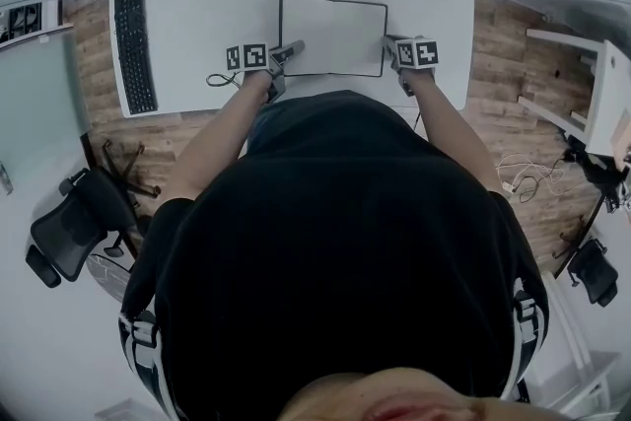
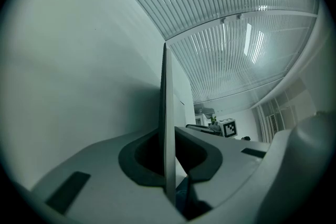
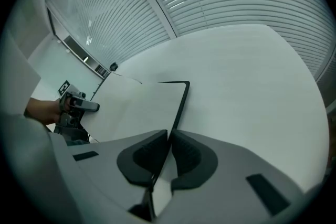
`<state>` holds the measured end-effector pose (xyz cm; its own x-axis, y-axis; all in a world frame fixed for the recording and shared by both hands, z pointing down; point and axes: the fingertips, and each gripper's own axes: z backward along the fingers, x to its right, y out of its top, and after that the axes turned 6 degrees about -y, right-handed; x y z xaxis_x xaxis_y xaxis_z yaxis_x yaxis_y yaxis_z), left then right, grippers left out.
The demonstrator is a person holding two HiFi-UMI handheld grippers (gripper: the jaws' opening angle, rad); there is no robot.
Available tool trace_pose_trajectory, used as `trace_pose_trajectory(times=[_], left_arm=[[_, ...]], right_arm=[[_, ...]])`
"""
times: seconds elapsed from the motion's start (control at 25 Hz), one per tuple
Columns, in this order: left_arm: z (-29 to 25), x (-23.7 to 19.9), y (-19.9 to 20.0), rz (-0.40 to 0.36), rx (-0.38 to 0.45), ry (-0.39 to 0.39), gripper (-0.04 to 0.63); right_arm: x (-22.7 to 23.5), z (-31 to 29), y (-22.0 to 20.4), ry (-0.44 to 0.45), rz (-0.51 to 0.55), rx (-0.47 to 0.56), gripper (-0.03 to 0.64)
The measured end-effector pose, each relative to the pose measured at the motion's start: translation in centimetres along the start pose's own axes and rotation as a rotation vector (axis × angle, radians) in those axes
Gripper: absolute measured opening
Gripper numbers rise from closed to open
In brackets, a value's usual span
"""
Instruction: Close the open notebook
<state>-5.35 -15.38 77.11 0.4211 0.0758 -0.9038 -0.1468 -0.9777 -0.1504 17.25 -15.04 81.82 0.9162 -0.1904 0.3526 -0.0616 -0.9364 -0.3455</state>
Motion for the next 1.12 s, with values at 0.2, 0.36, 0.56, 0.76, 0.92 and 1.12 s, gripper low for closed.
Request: trace_pose_trajectory(times=[0.2,0.36,0.56,0.76,0.92,1.12], left_arm=[[-0.1,0.3,0.0,-0.007,-0.010,0.010,0.057],[-0.3,0.6,0.1,-0.052,-0.038,0.018,0.057],[-0.6,1.3,-0.3,-0.114,-0.093,0.042,0.058],[-0.9,2.7,-0.4,-0.177,-0.130,0.049,0.084],[-0.9,4.1,-0.6,-0.196,-0.143,0.036,0.132],[-0.5,5.4,-0.8,-0.210,-0.163,0.050,0.181]], right_arm=[[0.1,0.0,-0.2,-0.001,0.020,-0.020,0.055],[0.4,-0.3,-0.2,-0.011,0.007,-0.029,0.051],[0.5,-0.4,-0.4,-0.007,0.003,-0.030,0.051],[0.7,-0.5,-0.2,-0.012,-0.001,-0.021,0.051],[0.6,-0.6,-0.5,-0.009,-0.010,-0.012,0.051],[0.2,-0.3,-0.5,-0.009,-0.013,0.002,0.051]])
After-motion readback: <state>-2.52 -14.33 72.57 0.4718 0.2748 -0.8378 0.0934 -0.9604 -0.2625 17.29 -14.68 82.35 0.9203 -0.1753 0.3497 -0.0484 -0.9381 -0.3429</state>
